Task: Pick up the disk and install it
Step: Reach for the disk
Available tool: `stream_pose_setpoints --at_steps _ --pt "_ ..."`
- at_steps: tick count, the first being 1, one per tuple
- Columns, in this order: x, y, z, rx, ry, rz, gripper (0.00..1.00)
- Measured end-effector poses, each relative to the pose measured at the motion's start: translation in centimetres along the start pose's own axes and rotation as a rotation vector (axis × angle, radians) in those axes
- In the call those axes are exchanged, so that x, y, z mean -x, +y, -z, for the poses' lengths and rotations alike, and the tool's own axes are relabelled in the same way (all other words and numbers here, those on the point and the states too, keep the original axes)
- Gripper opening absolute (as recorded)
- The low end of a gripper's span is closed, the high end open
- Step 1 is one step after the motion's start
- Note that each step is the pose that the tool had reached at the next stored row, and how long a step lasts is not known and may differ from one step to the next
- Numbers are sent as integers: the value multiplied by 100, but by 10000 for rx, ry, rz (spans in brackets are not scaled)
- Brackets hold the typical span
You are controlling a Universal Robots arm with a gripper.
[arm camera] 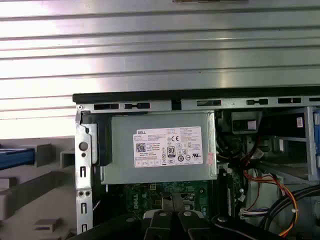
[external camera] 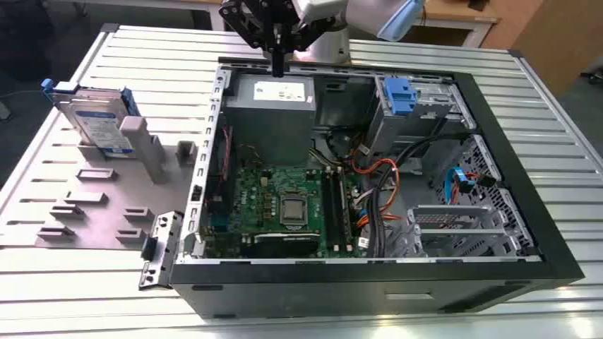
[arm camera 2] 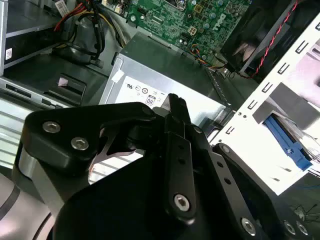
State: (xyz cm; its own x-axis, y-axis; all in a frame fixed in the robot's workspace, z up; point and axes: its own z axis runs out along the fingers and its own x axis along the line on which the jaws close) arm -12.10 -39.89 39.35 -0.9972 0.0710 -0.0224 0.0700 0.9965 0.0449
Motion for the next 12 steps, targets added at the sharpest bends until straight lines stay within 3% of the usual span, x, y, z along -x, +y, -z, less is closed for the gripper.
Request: stream_pose_setpoints --at_steps 12 --pt "-47 -3 -1 0 0 1 11"
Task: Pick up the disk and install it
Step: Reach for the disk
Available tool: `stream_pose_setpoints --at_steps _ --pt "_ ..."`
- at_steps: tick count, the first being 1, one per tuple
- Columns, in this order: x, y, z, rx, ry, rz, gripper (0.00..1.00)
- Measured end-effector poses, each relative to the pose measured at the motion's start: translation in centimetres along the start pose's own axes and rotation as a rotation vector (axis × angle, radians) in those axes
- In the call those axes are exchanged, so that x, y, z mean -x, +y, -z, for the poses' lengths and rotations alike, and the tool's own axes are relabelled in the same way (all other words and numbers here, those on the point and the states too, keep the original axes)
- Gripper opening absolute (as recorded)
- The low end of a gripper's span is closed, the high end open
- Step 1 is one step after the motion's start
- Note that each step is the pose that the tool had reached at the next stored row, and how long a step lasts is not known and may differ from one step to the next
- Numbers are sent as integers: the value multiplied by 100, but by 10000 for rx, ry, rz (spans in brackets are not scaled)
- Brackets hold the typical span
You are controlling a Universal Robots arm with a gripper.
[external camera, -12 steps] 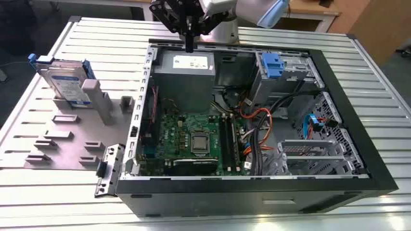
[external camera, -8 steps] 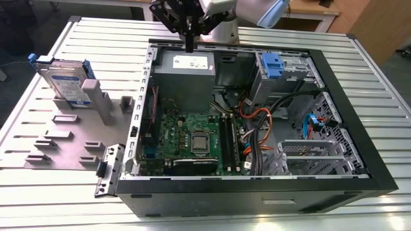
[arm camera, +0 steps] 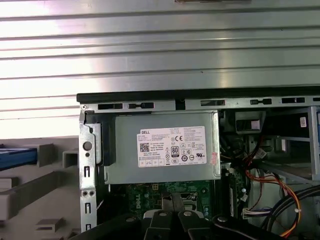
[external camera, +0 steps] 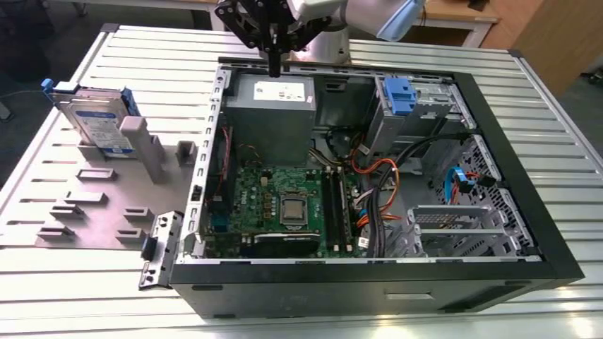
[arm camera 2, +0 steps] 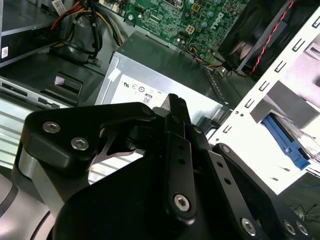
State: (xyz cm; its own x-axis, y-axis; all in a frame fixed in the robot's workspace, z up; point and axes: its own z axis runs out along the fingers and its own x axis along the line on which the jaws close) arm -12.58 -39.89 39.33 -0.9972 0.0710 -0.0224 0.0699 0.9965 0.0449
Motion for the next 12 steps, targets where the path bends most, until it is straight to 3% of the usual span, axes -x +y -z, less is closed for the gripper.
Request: stream_pose_setpoints --at_steps 12 --pt "-139 -8 -5 -1 0 0 11"
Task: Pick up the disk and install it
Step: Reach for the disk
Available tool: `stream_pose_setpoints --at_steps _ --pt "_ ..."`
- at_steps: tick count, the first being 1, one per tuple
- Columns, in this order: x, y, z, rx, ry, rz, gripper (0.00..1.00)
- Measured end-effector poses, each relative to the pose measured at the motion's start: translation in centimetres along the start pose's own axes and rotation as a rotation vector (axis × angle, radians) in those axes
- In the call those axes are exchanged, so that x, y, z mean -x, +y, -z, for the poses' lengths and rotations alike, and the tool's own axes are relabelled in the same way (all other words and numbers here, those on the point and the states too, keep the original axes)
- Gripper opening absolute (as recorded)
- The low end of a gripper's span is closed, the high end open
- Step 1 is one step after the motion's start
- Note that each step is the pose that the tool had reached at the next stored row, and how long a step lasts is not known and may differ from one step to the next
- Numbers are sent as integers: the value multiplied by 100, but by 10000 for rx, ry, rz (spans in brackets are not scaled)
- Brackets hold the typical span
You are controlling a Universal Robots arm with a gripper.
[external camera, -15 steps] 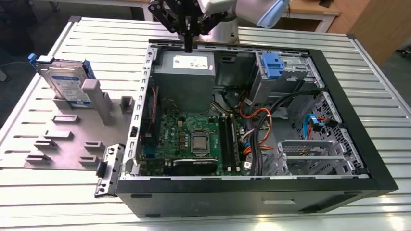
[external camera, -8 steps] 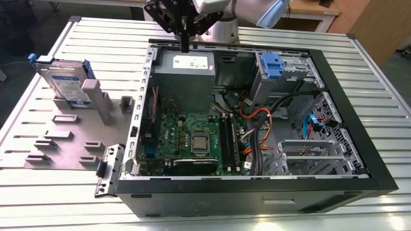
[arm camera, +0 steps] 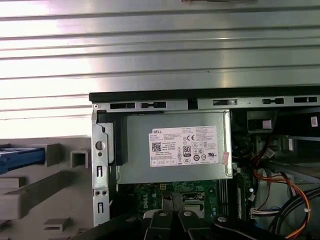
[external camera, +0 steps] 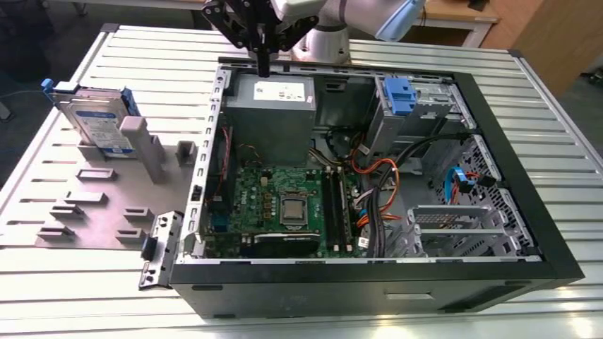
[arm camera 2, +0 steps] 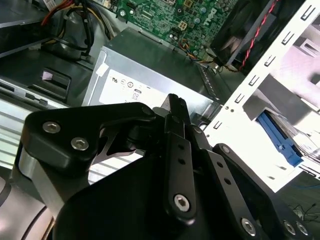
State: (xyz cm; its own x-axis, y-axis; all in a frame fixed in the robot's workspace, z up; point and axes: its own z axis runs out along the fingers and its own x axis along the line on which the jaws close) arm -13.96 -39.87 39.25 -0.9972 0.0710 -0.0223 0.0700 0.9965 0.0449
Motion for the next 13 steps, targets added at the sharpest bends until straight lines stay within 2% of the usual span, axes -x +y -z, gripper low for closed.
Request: stream_pose_setpoints --at_steps 13 --pt "-218 -11 -6 1 0 0 11"
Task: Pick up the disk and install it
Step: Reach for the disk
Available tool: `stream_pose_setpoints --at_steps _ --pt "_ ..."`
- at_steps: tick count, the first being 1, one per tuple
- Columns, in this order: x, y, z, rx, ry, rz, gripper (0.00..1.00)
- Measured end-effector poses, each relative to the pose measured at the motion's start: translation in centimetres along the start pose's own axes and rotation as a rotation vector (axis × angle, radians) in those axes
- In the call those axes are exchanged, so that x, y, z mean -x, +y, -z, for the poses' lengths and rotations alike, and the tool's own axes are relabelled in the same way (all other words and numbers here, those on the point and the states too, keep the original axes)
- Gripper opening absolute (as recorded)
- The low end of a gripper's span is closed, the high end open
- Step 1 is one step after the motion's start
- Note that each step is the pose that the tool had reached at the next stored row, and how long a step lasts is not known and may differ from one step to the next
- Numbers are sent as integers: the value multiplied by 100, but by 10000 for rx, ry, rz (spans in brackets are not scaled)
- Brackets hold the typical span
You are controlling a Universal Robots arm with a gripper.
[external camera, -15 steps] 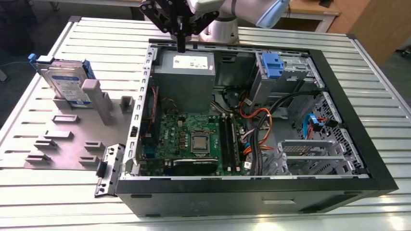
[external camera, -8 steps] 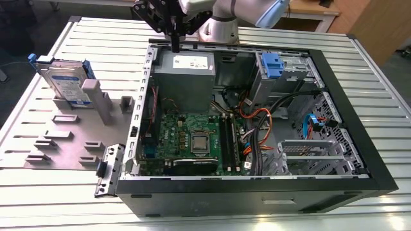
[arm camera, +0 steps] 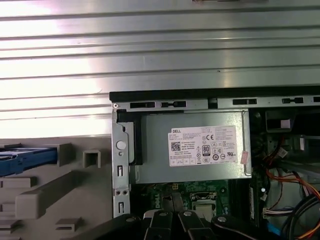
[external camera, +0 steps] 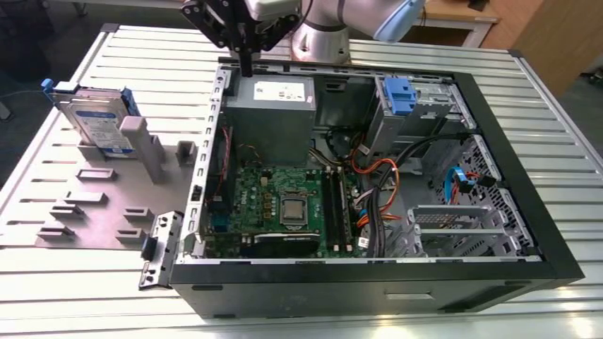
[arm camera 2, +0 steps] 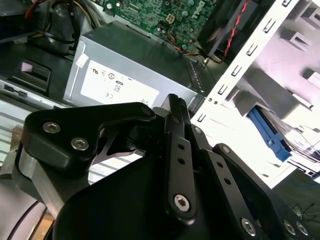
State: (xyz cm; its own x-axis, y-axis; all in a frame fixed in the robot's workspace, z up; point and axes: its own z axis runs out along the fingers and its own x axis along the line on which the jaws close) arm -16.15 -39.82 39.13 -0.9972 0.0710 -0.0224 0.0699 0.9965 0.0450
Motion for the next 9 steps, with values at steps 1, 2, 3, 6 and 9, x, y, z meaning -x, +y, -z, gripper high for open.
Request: stream_pose_setpoints --at_steps 1,2,3,6,9 --pt "-17 -1 0 0 0 0 11" --pt "-34 -2 0 -1 1 -1 11" --pt "-51 -3 -1 0 0 -1 11" --pt "-103 -6 -2 0 0 -1 11" --pt "-158 -10 -3 -1 1 0 11"
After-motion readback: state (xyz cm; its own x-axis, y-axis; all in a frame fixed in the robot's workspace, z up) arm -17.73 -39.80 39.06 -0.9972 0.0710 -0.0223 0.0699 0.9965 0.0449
